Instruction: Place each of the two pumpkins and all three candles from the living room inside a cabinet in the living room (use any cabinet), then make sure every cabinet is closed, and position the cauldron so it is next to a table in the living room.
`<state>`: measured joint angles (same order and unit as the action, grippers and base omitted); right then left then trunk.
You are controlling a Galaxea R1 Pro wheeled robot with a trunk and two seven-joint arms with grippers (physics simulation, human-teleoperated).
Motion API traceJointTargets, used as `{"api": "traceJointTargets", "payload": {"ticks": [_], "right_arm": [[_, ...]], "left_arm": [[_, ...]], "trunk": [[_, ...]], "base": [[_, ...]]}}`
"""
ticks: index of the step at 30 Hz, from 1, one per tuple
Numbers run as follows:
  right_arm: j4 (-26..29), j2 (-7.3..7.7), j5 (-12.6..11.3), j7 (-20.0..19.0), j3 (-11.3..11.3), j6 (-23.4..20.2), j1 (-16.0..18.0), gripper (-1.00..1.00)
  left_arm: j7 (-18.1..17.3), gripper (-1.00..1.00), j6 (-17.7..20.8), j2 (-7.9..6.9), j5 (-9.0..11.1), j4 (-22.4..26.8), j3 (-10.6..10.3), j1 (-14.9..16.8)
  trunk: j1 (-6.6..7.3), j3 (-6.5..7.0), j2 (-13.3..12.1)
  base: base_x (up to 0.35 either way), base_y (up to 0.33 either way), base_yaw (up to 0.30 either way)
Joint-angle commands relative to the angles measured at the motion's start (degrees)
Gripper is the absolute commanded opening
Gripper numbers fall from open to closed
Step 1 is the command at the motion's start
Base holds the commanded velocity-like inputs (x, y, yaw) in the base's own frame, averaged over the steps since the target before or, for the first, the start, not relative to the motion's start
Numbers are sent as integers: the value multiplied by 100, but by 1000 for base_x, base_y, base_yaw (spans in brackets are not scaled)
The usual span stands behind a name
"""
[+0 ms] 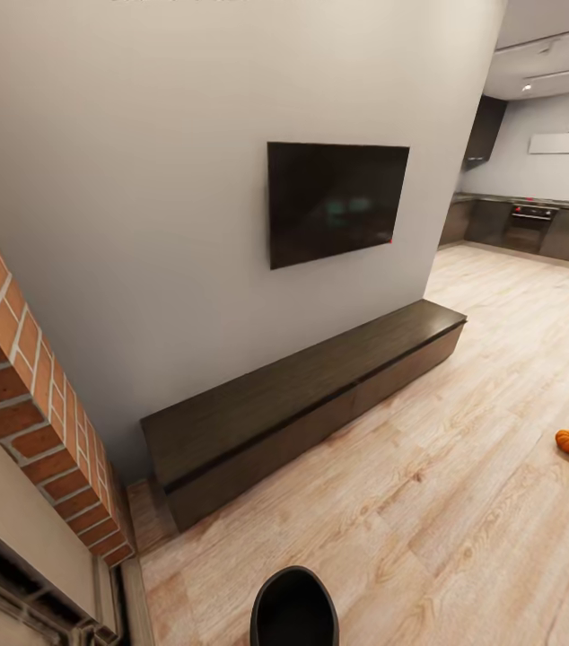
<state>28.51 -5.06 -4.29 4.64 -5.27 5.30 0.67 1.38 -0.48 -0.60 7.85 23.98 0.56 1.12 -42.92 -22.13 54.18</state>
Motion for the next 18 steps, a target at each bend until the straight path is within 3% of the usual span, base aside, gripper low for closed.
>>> {"api": "traceJointTargets", "payload": {"ticks": [1,9,13,15,18], "right_arm": [[-3,5,-45,46,-45,21,4,100],[-3,5,-53,46,-45,30,4,100],[3,5,-60,29,-45,18,4,100],[33,3,-62,27,-43,-32,4,100],[172,-32,-56,38,-44,-337,4,100]], "left_arm": [[12,100,-5,2,55,1,-12,2],[16,100,11,14,45,33,-12,2],[-5,100,87,11,75,284,-16,3],[-11,100,295,9,90,565,-7,2],[-8,100,1096,0,91,1212,5,8]], "trunk": [[22,13,-38],[198,156,-359],[286,228,-519],[330,264,-599],[396,318,-720]], "base": [[0,0,0],[0,0,0],[0,0,0],[0,0,0],[0,0,0]]}}
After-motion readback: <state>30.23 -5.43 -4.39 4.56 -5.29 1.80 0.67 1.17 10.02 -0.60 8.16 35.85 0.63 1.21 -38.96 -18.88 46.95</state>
